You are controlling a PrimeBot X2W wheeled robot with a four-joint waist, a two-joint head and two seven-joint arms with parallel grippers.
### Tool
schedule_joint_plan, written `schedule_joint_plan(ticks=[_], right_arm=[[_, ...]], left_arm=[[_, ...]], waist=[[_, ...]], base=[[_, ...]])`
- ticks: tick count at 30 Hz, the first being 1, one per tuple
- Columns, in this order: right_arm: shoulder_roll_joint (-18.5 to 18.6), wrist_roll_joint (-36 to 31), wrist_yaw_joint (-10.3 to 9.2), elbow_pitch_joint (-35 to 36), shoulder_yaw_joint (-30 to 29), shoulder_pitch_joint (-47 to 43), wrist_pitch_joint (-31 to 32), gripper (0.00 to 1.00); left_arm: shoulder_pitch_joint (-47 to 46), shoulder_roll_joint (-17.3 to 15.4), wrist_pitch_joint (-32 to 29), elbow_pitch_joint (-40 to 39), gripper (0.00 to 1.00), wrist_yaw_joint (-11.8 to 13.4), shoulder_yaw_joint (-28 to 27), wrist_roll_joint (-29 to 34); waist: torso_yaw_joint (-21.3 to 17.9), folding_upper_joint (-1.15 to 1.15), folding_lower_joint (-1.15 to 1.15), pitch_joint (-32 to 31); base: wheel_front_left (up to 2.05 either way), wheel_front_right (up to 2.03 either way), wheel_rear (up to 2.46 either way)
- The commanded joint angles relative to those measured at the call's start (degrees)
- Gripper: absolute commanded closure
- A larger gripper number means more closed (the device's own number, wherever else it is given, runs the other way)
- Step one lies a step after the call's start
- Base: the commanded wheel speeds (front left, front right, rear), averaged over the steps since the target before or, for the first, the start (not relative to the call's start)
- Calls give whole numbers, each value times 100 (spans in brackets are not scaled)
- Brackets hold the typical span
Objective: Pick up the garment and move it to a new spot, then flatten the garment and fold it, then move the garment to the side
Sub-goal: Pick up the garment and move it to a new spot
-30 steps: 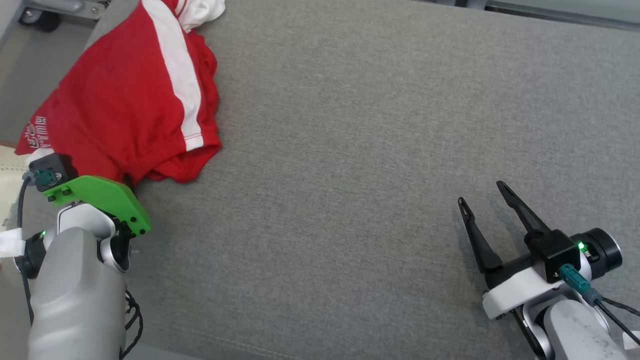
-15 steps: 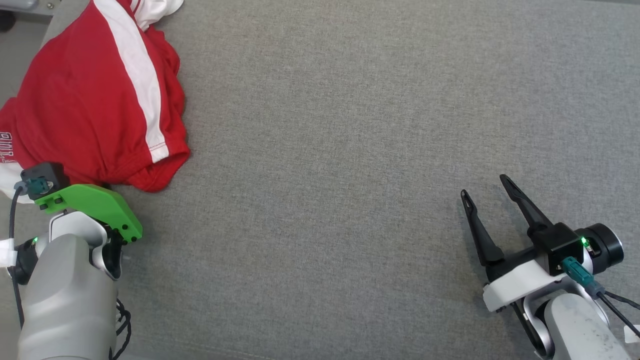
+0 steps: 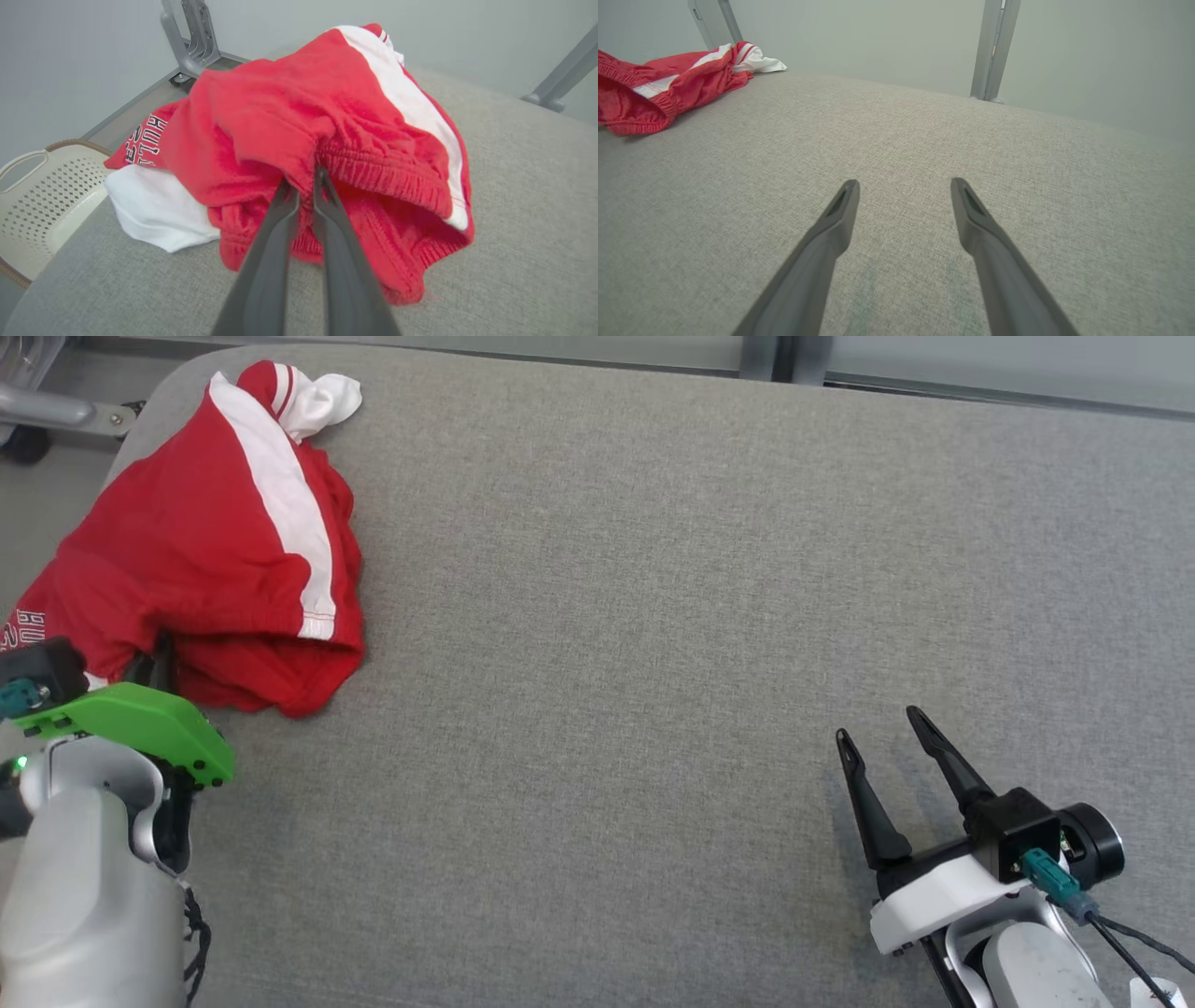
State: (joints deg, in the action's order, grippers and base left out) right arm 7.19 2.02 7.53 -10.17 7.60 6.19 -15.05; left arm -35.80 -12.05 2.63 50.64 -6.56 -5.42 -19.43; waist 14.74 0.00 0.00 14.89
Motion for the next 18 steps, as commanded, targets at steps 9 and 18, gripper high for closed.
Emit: schedule_joint_plan(ticks=[9, 18], right_arm=[[-274, 88, -8, -21, -99, -18, -20, 0], [-408, 196, -8, -91, -89, -30, -20, 0]], left_arm=[[833, -229, -1344, -3962, 100, 202, 194, 47], [947, 66, -2530, -6288, 100, 360, 887, 76]], waist=[[-456, 0, 0, -369], [-1335, 0, 0, -507]], base=[[0, 0, 0], [0, 0, 0]])
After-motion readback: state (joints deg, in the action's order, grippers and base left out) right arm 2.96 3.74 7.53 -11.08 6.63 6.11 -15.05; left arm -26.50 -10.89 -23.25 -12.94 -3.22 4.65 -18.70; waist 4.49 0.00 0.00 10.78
